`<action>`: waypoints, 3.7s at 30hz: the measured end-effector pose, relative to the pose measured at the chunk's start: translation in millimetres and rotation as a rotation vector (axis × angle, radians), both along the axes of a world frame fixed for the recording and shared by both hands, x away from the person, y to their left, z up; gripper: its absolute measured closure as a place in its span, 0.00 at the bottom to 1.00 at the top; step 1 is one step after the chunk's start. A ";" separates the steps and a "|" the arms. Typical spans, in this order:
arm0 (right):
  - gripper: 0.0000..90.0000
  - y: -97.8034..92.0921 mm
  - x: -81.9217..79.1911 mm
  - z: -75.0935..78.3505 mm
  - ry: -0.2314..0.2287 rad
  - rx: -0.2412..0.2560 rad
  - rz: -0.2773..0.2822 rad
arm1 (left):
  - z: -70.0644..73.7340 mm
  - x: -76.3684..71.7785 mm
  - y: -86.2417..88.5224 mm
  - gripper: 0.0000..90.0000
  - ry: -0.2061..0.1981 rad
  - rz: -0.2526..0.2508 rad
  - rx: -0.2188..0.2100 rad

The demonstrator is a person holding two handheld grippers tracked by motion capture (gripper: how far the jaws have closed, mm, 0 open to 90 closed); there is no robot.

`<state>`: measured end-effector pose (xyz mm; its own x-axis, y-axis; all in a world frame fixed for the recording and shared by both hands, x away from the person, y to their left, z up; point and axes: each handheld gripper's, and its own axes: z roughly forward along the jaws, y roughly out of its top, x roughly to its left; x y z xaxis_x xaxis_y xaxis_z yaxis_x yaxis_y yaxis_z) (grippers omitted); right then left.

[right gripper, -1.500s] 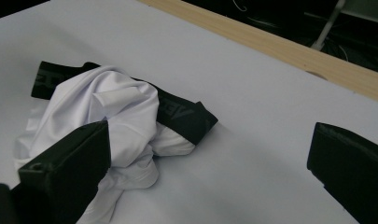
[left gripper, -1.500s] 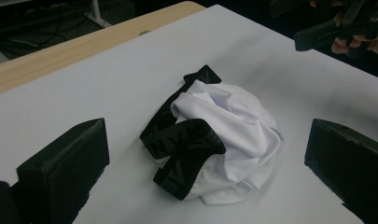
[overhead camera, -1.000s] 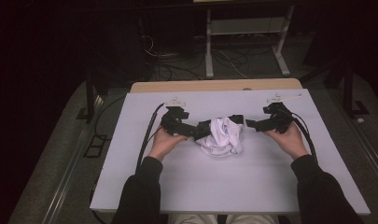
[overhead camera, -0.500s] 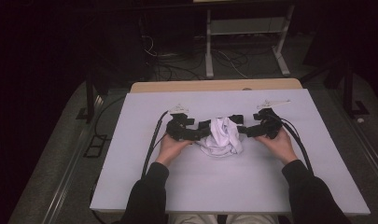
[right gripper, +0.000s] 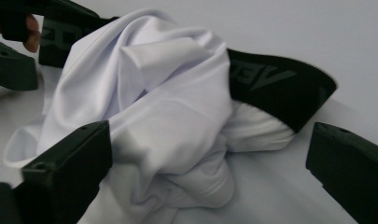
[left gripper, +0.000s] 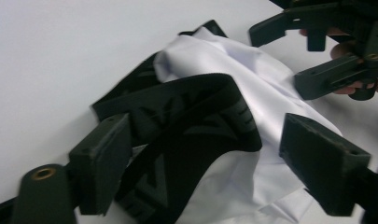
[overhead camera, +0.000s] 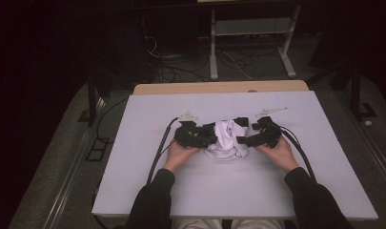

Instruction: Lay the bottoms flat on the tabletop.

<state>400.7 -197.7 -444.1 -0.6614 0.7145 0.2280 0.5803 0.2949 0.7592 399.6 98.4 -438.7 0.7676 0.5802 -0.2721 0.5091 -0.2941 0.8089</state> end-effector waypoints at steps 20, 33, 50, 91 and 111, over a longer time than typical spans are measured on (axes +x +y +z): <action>0.83 0.4 -0.5 18.1 0.039 -0.002 0.012 | 25.0 1.0 17.9 0.95 -0.059 0.056 0.011; 0.89 -40.4 4.2 90.3 -0.016 0.074 -0.098 | 103.6 15.0 47.0 0.95 -0.158 0.197 0.006; 0.90 -73.5 -23.6 190.6 -0.163 0.190 -0.071 | 203.3 11.6 56.2 0.95 -0.302 0.220 -0.068; 0.90 -129.6 -100.9 23.5 0.327 0.193 -0.237 | 185.1 24.5 -28.3 0.95 -0.206 0.150 -0.109; 0.48 -134.3 -114.9 28.1 0.266 0.172 -0.268 | 104.9 36.0 -180.6 0.95 -0.033 -0.094 -0.062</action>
